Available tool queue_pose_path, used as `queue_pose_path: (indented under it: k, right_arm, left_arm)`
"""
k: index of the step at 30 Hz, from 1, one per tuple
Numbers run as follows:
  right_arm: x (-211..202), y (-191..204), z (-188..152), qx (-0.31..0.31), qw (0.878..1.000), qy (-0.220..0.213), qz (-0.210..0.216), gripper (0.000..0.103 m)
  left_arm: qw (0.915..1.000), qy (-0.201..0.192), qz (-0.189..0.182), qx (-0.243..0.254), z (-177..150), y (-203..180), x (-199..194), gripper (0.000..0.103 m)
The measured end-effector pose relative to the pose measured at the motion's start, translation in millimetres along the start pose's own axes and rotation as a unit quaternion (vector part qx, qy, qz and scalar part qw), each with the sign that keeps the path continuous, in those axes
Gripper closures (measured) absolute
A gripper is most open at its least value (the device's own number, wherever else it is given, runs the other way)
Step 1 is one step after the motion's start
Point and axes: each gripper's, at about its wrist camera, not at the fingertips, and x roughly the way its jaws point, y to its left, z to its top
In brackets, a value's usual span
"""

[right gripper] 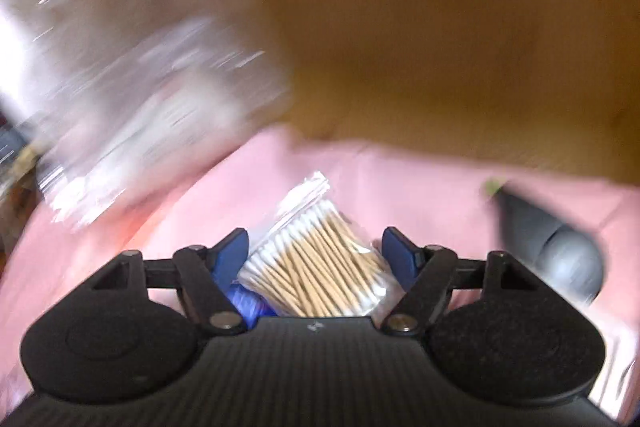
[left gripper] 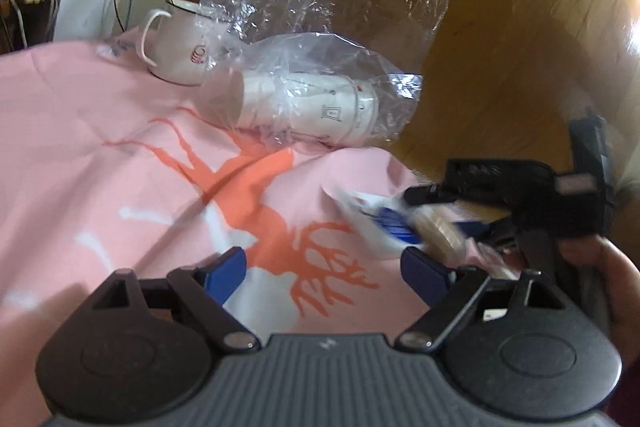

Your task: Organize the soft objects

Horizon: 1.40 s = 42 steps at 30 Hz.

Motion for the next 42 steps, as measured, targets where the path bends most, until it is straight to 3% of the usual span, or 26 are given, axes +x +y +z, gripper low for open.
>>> queue_pose_path:
  k: [1,2,3,5,7,9,11,13,17,18,20,24,27,30,33,38,42]
  right_arm:
    - [-9,6,-7,-0.022,0.999,0.022,0.036,0.041]
    - [-21,11,-11,-0.046,0.997,0.029,0.047,0.047]
    - [-36,12,-12,-0.065,0.997,0.015,0.041,0.046]
    - [-65,0,-4,-0.080,0.996,-0.037,-0.010,0.045]
    - [-77,-18,8,-0.092,0.987,-0.061,-0.114,0.045]
    - [-71,-39,15,-0.095,0.981,-0.023,-0.165,0.044]
    - [-58,-57,13,-0.084,0.980,0.025,-0.181,0.044]
    - [-48,-63,10,-0.084,0.977,0.037,-0.191,0.042]
    - [-24,-76,10,-0.020,0.983,0.058,-0.174,0.028]
    - [-15,-76,9,-0.014,0.980,0.072,-0.187,0.029]
    - [-11,-73,10,-0.004,0.981,0.061,-0.185,0.038]
    - [-19,-56,-6,-0.029,0.983,0.051,-0.175,0.038]
    - [-30,-29,-27,-0.048,0.990,0.047,-0.123,0.039]
    - [-36,8,-63,-0.092,0.989,0.072,-0.090,0.040]
    - [-48,41,-98,-0.138,0.984,0.075,-0.086,0.058]
    - [-137,60,-139,-0.128,0.990,-0.022,-0.062,0.061]
    - [-155,63,-178,-0.120,0.991,-0.045,-0.042,0.061]
  left_arm:
    - [1.0000,0.002,-0.005,-0.005,0,1,-1,0.014]
    - [0.9999,0.004,-0.013,-0.011,0,2,-3,0.014]
    - [0.9997,0.006,-0.020,-0.015,1,3,-3,0.014]
    - [0.9993,0.008,-0.031,-0.017,1,1,-5,0.013]
    - [0.9992,0.007,-0.037,-0.014,0,-1,-8,0.013]
    - [0.9992,0.006,-0.039,-0.010,-1,-4,-9,0.013]
    - [0.9993,0.005,-0.036,-0.006,-1,-6,-9,0.012]
    - [0.9994,0.004,-0.033,-0.006,-1,-6,-9,0.012]
    - [0.9995,0.008,-0.031,-0.005,-2,-6,-7,0.011]
    - [0.9995,0.010,-0.030,-0.002,-2,-7,-6,0.011]
    - [0.9996,0.013,-0.026,0.005,-3,-9,-5,0.011]
    - [0.9996,0.018,-0.020,0.005,-2,-7,0,0.011]
    - [0.9996,0.018,-0.020,0.004,-1,-6,0,0.011]
    - [0.9999,0.004,-0.012,0.006,0,-6,-4,0.011]
    - [0.9999,-0.014,0.003,0.004,3,-2,-8,0.011]
    - [0.9986,-0.047,0.018,-0.014,8,7,-16,0.011]
    - [0.9979,-0.064,0.010,-0.003,8,5,-22,0.010]
